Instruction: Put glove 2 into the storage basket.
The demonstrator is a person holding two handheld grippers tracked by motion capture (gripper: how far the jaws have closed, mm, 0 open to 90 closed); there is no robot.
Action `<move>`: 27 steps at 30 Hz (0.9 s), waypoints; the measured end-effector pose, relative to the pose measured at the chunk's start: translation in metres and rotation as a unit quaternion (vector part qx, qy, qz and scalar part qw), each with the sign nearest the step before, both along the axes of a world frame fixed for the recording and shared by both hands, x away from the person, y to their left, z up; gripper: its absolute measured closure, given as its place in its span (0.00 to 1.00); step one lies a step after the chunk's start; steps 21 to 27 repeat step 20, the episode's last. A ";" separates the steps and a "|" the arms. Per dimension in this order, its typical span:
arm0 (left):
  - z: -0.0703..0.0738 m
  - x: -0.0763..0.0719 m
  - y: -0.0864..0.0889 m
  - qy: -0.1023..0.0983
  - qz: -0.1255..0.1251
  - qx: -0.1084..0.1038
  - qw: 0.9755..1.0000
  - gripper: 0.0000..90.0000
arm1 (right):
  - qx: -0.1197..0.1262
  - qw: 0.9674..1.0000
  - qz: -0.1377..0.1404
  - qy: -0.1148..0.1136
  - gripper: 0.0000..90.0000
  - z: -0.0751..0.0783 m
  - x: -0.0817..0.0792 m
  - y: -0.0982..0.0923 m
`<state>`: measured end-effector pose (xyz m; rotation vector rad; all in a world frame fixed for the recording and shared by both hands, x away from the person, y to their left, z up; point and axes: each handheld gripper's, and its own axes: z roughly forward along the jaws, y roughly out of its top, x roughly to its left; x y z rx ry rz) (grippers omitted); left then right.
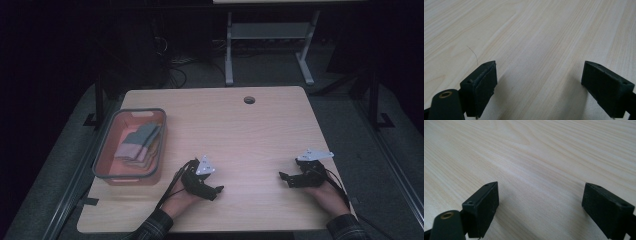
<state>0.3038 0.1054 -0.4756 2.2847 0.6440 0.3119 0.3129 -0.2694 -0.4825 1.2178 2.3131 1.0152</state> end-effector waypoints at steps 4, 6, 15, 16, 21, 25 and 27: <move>-0.002 0.001 0.000 0.006 -0.003 -0.011 1.000 0.14 | 0.000 1.000 0.000 0.000 0.15 0.000 0.000 0.000; -0.002 0.000 0.000 0.005 -0.007 -0.011 1.000 0.14 | 0.000 1.000 0.000 0.000 0.15 0.000 0.000 0.000; -0.002 0.000 0.000 0.011 -0.013 -0.013 1.000 0.14 | 0.000 1.000 0.001 0.000 0.15 0.000 0.000 0.000; -0.002 0.000 0.000 0.011 -0.013 -0.013 1.000 0.14 | 0.000 1.000 0.001 0.000 0.15 0.000 0.000 0.000; -0.002 0.000 0.000 0.011 -0.013 -0.014 1.000 0.14 | 0.000 1.000 0.000 0.001 0.15 0.000 0.000 0.000; -0.002 0.000 0.000 0.011 -0.013 -0.014 1.000 0.14 | 0.000 1.000 0.000 0.001 0.15 0.000 0.000 0.000; -0.002 0.000 0.000 0.011 -0.013 -0.014 1.000 0.14 | 0.000 1.000 0.000 0.001 0.15 0.000 0.000 0.000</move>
